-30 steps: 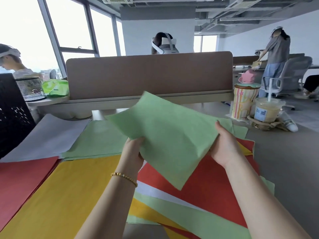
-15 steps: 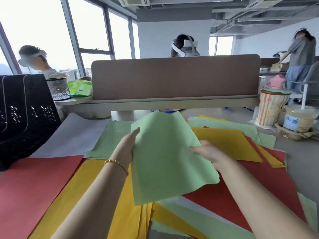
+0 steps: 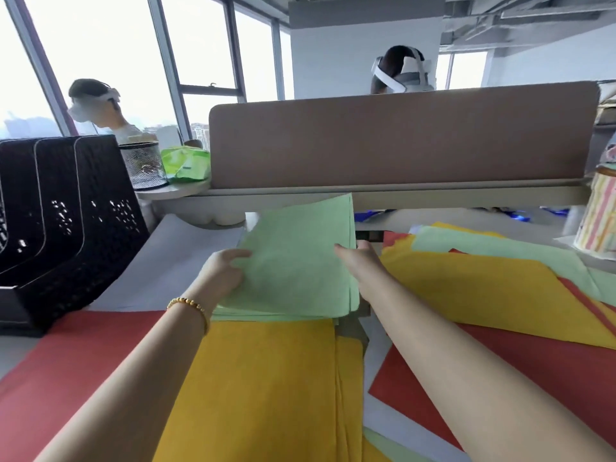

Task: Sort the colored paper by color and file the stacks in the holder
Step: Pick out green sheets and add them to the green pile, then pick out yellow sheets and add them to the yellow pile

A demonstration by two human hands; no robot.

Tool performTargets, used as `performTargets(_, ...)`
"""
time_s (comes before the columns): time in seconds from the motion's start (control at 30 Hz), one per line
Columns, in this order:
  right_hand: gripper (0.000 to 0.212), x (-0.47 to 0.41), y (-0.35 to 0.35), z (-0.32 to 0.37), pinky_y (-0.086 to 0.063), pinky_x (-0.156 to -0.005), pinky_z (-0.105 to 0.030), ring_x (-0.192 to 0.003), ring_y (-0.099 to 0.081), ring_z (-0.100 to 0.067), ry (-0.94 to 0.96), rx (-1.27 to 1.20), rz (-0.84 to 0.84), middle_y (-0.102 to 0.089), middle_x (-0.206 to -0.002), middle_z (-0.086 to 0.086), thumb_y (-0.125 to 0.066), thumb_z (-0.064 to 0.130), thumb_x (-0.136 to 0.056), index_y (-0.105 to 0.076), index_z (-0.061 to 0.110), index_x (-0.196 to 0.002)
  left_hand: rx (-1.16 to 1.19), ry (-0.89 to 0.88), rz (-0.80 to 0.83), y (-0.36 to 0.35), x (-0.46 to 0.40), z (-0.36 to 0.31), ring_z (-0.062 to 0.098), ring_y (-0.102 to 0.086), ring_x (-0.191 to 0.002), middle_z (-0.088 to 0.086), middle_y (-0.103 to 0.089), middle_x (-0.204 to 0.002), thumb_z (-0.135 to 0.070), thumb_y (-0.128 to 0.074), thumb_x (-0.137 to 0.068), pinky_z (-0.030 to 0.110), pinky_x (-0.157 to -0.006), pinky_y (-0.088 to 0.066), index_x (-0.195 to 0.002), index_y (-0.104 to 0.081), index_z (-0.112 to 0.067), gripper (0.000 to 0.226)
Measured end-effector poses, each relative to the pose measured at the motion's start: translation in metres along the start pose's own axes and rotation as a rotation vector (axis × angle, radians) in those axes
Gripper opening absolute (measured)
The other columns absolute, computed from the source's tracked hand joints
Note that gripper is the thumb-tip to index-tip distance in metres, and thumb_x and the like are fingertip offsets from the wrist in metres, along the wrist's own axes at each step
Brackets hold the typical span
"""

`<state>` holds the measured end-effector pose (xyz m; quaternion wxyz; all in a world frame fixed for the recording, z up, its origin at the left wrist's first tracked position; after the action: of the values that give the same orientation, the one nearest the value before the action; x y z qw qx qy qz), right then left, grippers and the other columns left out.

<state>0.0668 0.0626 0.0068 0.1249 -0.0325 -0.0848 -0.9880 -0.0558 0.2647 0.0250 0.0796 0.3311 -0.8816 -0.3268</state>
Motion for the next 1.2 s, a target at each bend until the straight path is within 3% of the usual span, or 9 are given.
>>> performTargets(0.07,0.047,-0.006,-0.012,-0.01,-0.044,-0.081,-0.028,-0.111,-0.055,-0.027,0.043,0.111,0.029,-0.054,-0.125,-0.007,-0.059,0.021,-0.088,-0.039,0.008,-0.129,-0.101,-0.033,-0.093,0.0,-0.007,0.014,0.026,-0.055,-0.084,0.01,-0.056,-0.122,0.01,-0.038,-0.081,0.025,-0.056,-0.044,-0.116,-0.065,-0.018,0.053)
performTargets(0.2,0.062,-0.007,-0.031,-0.03,-0.047,-0.089,-0.038,-0.118,-0.047,-0.032,0.186,0.607,0.089,-0.048,-0.13,-0.01,-0.053,0.015,-0.088,-0.023,0.015,-0.142,-0.305,-0.036,-0.142,-0.005,-0.016,0.03,0.035,-0.048,-0.116,0.019,-0.046,-0.131,0.011,-0.036,-0.084,0.033,-0.09,-0.041,-0.124,-0.059,-0.008,0.05)
performTargets(0.3,0.048,-0.002,-0.036,-0.035,-0.039,-0.1,-0.044,-0.127,-0.035,-0.032,0.263,0.982,0.158,-0.041,-0.139,-0.008,-0.046,0.016,-0.092,-0.037,0.014,-0.138,-0.498,-0.02,-0.085,-0.013,-0.014,0.035,0.036,-0.041,-0.121,0.018,-0.043,-0.13,0.005,-0.037,-0.088,0.038,-0.097,-0.04,-0.127,-0.056,-0.009,0.045)
performTargets(0.43,0.039,0.01,-0.025,-0.035,-0.026,-0.11,-0.045,-0.131,-0.032,-0.032,0.278,1.016,0.198,-0.041,-0.142,-0.007,-0.041,0.023,-0.097,-0.047,0.014,-0.134,-0.79,-0.098,-0.069,-0.022,-0.001,0.027,0.033,-0.029,-0.13,0.016,-0.036,-0.138,-0.003,-0.044,-0.086,0.042,-0.102,-0.034,-0.125,-0.054,-0.013,0.042)
performTargets(0.63,0.038,0.036,0.046,-0.036,-0.018,-0.115,-0.045,-0.137,-0.028,-0.025,0.336,1.093,0.065,-0.038,-0.146,-0.001,-0.039,0.03,-0.099,-0.045,0.02,-0.136,-0.596,-0.243,0.024,-0.061,0.034,-0.023,0.031,-0.019,-0.14,0.014,-0.022,-0.153,-0.011,-0.046,-0.091,0.042,-0.111,-0.025,-0.139,-0.042,-0.019,0.048)
performTargets(0.77,0.04,0.059,0.108,-0.044,-0.007,-0.116,-0.05,-0.138,-0.024,-0.025,0.262,1.205,-0.052,-0.037,-0.145,-0.002,-0.037,0.036,-0.1,-0.045,0.018,-0.134,-0.321,-0.355,0.167,-0.115,0.076,-0.067,0.025,-0.043,-0.126,0.007,-0.041,-0.142,-0.009,-0.048,-0.092,0.028,-0.095,-0.041,-0.134,-0.049,-0.017,0.043)
performTargets(0.83,0.045,0.068,0.135,-0.049,-0.012,-0.115,-0.048,-0.137,-0.026,-0.025,0.219,1.259,-0.074,-0.037,-0.145,-0.003,-0.039,0.043,-0.097,-0.043,0.018,-0.135,-0.249,-0.371,0.226,-0.142,0.097,-0.084,0.024,-0.054,-0.115,0.007,-0.047,-0.137,-0.011,-0.048,-0.091,0.025,-0.084,-0.045,-0.132,-0.05,-0.016,0.041)
performTargets(1.03,0.057,0.081,0.183,-0.066,-0.043,-0.089,-0.036,-0.116,-0.052,-0.03,0.13,1.34,-0.109,-0.054,-0.125,-0.01,-0.042,0.058,-0.091,-0.049,0.01,-0.121,-0.396,-0.389,0.263,-0.19,0.131,-0.087,0.03,-0.044,-0.124,0.011,-0.053,-0.128,-0.03,-0.045,-0.092,0.036,-0.105,-0.034,-0.12,-0.054,-0.012,0.035)
performTargets(1.2,0.049,0.076,0.172,-0.059,-0.049,-0.078,-0.033,-0.108,-0.061,-0.03,0.257,1.622,-0.144,-0.063,-0.117,-0.012,-0.04,0.032,-0.1,-0.035,0.001,-0.137,-0.494,-0.426,0.238,-0.19,0.131,-0.083,0.026,-0.027,-0.14,0.009,-0.036,-0.148,-0.041,-0.037,-0.097,0.036,-0.116,-0.02,-0.134,-0.042,-0.013,0.046)
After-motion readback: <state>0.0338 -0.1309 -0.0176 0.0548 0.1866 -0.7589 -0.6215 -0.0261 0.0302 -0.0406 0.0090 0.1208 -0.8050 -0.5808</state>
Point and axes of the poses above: each hand's wrist, its own x-axis away from the middle knuckle, its own y-axis out of the back of the hand, z = x × y, the point moved 4 cm from there along -x, towards the middle knuckle
